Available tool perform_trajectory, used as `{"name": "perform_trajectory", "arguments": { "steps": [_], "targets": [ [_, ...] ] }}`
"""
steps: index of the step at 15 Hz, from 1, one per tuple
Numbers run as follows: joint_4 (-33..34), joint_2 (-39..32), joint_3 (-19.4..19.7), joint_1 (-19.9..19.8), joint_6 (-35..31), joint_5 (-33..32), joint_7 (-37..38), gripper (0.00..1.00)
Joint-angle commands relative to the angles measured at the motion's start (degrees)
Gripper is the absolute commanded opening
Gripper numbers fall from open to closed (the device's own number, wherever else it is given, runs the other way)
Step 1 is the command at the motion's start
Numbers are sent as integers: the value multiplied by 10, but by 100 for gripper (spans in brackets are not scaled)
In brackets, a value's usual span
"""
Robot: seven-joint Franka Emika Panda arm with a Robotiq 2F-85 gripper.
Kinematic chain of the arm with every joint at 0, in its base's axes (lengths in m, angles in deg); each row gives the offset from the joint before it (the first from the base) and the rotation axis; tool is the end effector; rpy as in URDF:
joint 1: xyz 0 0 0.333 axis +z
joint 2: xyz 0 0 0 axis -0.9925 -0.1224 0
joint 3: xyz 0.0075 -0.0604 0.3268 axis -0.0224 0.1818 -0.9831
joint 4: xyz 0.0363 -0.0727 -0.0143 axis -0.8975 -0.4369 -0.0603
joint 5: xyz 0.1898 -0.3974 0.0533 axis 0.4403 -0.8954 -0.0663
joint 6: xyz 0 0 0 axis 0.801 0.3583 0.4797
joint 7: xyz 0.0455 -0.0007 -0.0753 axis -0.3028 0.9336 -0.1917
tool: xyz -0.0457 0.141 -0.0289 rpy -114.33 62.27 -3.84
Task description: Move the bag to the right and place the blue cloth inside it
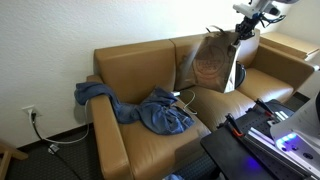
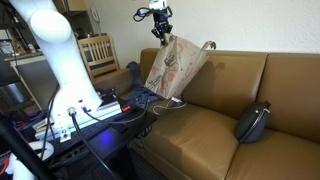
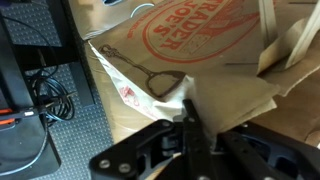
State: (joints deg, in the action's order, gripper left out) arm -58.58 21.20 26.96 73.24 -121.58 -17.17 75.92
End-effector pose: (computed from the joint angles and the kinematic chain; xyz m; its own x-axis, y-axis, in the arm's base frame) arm 0.4838 -0.1452 0.3061 -0.2128 -0.9711 -0.1078 -0.9655 0.2259 -0.1296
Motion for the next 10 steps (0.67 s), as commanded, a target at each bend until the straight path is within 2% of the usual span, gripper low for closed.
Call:
{"name": "perform_trajectory", "arguments": {
  "steps": [1, 2, 5, 8, 10],
  "targets": [
    [-28, -42, -1, 1, -121, 73, 28, 0],
    [-25, -22, 1, -9, -63, 33, 15, 0],
    [-28, -41, 1, -7, -73, 35, 16, 0],
    [-18, -106, -22, -19, -150, -112, 166, 0],
    [-5, -149, -1, -22, -190, -216, 269, 0]
  ]
}}
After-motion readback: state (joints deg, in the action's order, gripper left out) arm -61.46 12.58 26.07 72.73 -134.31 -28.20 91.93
